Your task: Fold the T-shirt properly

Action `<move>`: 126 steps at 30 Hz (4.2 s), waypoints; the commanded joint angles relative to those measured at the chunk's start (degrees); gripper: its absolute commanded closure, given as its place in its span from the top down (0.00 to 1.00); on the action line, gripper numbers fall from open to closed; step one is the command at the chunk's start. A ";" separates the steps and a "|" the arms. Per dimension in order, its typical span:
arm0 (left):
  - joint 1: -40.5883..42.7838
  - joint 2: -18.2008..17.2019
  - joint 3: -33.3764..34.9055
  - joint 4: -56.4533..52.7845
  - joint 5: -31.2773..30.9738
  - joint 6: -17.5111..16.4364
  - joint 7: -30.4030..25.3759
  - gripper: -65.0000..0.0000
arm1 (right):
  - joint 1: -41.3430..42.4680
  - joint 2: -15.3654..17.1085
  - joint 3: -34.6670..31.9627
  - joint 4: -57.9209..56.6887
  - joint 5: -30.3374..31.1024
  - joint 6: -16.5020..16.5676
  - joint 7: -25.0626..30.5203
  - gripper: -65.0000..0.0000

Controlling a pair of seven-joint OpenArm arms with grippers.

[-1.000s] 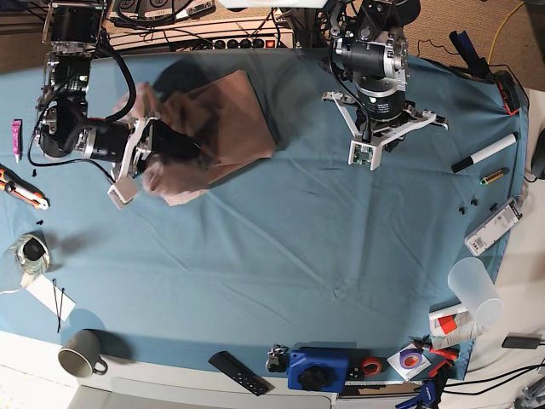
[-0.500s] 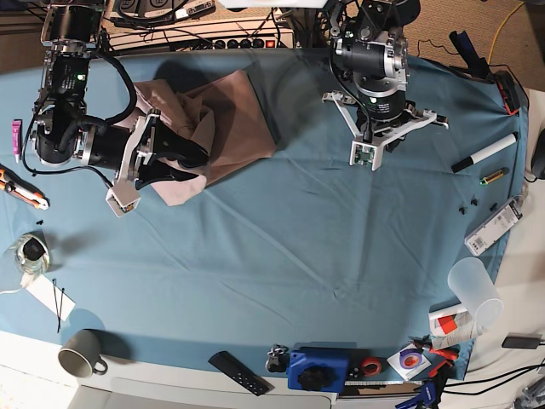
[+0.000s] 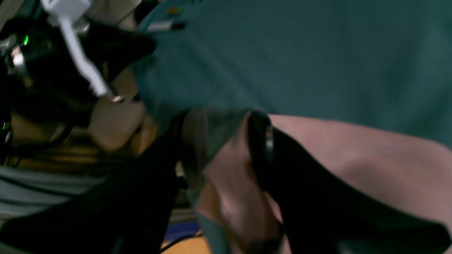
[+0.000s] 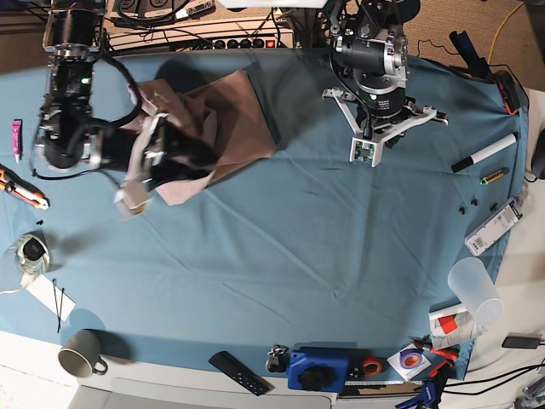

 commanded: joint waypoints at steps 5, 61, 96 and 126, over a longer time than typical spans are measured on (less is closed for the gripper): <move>0.22 0.20 0.20 1.09 0.87 0.39 -0.85 0.00 | 2.08 -0.20 -7.96 0.96 1.58 0.08 1.14 0.32; 0.48 0.17 0.20 1.09 -2.60 0.33 -2.43 0.00 | 8.09 -1.60 -5.33 -16.15 -0.94 0.08 1.14 0.32; 0.81 -8.33 -1.07 1.09 1.29 -0.07 -3.02 0.00 | 3.96 -7.43 13.73 -5.44 -9.49 0.08 1.14 0.06; 21.20 -8.57 -39.10 2.89 -44.83 -13.68 0.85 0.00 | -41.18 -10.93 35.36 16.79 -12.92 0.08 1.14 0.00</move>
